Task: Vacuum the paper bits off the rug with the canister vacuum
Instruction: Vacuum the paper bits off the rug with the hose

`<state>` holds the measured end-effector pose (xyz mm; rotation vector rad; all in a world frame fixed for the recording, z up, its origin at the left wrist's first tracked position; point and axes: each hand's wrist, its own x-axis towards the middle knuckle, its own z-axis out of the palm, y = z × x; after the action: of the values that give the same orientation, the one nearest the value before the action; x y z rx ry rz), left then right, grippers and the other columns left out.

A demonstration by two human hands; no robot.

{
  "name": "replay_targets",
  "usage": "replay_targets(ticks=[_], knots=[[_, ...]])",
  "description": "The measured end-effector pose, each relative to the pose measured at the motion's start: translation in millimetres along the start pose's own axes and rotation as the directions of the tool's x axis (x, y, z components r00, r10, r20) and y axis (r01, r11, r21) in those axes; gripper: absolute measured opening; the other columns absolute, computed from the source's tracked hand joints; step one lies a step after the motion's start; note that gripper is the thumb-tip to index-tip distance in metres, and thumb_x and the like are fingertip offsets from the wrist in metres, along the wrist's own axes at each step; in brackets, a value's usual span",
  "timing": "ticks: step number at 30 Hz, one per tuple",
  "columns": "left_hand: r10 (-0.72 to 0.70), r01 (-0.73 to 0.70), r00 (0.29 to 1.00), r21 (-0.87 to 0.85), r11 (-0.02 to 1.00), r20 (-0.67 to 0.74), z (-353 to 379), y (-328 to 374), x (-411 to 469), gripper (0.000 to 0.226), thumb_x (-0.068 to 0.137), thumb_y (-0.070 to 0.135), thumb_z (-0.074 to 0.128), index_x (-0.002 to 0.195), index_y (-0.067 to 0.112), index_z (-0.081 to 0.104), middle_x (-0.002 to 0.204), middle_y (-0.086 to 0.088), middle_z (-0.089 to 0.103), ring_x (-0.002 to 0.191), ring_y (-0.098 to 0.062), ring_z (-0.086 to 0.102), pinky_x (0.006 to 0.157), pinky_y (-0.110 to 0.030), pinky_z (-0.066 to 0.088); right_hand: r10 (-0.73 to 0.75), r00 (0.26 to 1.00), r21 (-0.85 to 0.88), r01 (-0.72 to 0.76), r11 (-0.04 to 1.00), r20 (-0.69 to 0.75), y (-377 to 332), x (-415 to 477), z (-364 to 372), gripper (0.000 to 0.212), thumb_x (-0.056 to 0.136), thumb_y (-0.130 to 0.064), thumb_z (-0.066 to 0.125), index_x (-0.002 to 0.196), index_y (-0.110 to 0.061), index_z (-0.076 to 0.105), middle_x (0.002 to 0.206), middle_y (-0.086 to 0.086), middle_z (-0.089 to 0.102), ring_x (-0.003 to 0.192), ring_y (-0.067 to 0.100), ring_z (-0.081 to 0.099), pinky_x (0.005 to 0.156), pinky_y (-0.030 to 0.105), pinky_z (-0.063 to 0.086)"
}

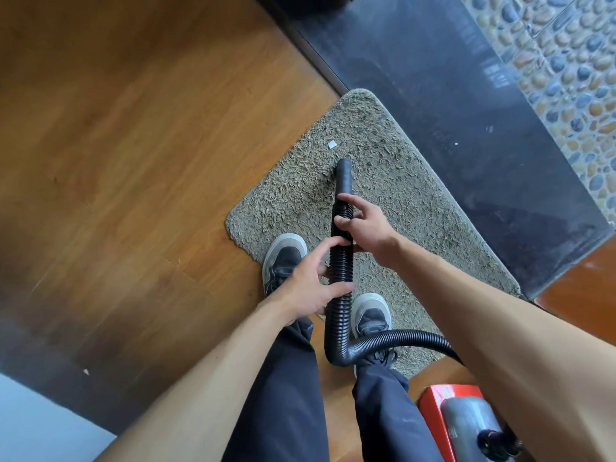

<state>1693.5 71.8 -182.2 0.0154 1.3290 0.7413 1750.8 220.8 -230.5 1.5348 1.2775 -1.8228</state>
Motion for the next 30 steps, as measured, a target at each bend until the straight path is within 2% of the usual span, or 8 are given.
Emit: replay_targets(ticks=[4,8,10,12,16,21,26,30], knots=[[0.003,-0.004,1.0,-0.024,1.0,-0.026,-7,2,-3,0.06,0.089,0.007,0.069,0.124,0.05,0.046,0.108,-0.022,0.066,0.071,-0.021,0.066,0.055,-0.035,0.056,-0.038,0.999,-0.028,0.038,0.999,0.016,-10,1,8,0.05,0.096,-0.004,0.056,0.142,-0.023,0.047,0.088,0.003,0.059,0.073,0.012,0.062,0.053,0.023,0.052],[0.021,-0.022,0.998,-0.019,1.0,-0.052,-16,4,-1,0.062,0.089,0.008,0.07,0.117,0.058,0.046,0.107,-0.022,0.066,0.076,-0.025,0.067,0.061,-0.042,0.059,-0.049,0.999,-0.073,0.049,0.996,-0.004,-20,8,15,0.05,0.095,-0.005,0.057,0.14,-0.023,0.048,0.087,0.001,0.059,0.071,0.011,0.061,0.05,0.02,0.049],[0.024,-0.025,0.998,-0.014,1.0,-0.053,-20,7,4,0.066,0.089,0.008,0.069,0.113,0.063,0.045,0.106,-0.02,0.066,0.08,-0.025,0.066,0.063,-0.043,0.059,-0.075,0.996,-0.114,0.068,0.991,-0.053,-25,13,17,0.05,0.093,-0.006,0.058,0.139,-0.023,0.049,0.096,0.003,0.06,0.077,0.013,0.062,0.055,0.023,0.05],[0.023,-0.023,0.999,-0.014,1.0,-0.043,-23,9,9,0.067,0.089,0.007,0.068,0.112,0.065,0.044,0.106,-0.019,0.065,0.079,-0.02,0.063,0.057,-0.033,0.056,-0.094,0.991,-0.148,0.079,0.986,-0.099,-28,18,19,0.05,0.092,-0.006,0.059,0.138,-0.023,0.05,0.106,0.007,0.061,0.085,0.018,0.063,0.064,0.028,0.053],[-0.009,0.008,1.0,-0.032,0.999,-0.027,-25,10,11,0.064,0.09,0.005,0.067,0.122,0.055,0.043,0.102,-0.019,0.063,0.072,-0.02,0.061,0.052,-0.03,0.051,-0.069,0.987,-0.221,0.035,0.975,-0.144,-34,21,23,0.054,0.088,-0.005,0.057,0.137,-0.026,0.051,0.115,0.008,0.061,0.099,0.024,0.064,0.086,0.043,0.058],[-0.028,0.028,1.0,0.015,0.999,-0.009,-25,7,1,0.065,0.088,0.005,0.068,0.121,0.055,0.044,0.102,-0.024,0.063,0.077,-0.028,0.063,0.062,-0.055,0.058,0.007,0.993,-0.198,-0.03,0.98,-0.117,-31,8,22,0.055,0.09,-0.004,0.055,0.14,-0.025,0.048,0.116,0.01,0.061,0.097,0.026,0.066,0.075,0.042,0.06],[-0.058,0.057,0.998,0.026,0.998,0.022,-18,-1,-19,0.069,0.086,0.008,0.071,0.119,0.062,0.043,0.106,-0.028,0.061,0.077,-0.024,0.06,0.062,-0.04,0.056,0.082,0.99,-0.155,-0.099,0.983,-0.114,-17,-14,26,0.053,0.09,-0.005,0.056,0.138,-0.026,0.047,0.117,0.01,0.06,0.098,0.027,0.065,0.072,0.047,0.061],[-0.064,0.064,0.998,0.0,0.998,0.002,-15,-3,-32,0.071,0.088,0.005,0.069,0.114,0.066,0.043,0.096,-0.006,0.066,0.075,-0.01,0.061,0.059,-0.023,0.05,0.055,0.992,-0.169,-0.074,0.983,-0.115,-13,-21,34,0.053,0.087,-0.006,0.059,0.136,-0.025,0.05,0.119,0.011,0.062,0.102,0.028,0.065,0.083,0.046,0.058]])
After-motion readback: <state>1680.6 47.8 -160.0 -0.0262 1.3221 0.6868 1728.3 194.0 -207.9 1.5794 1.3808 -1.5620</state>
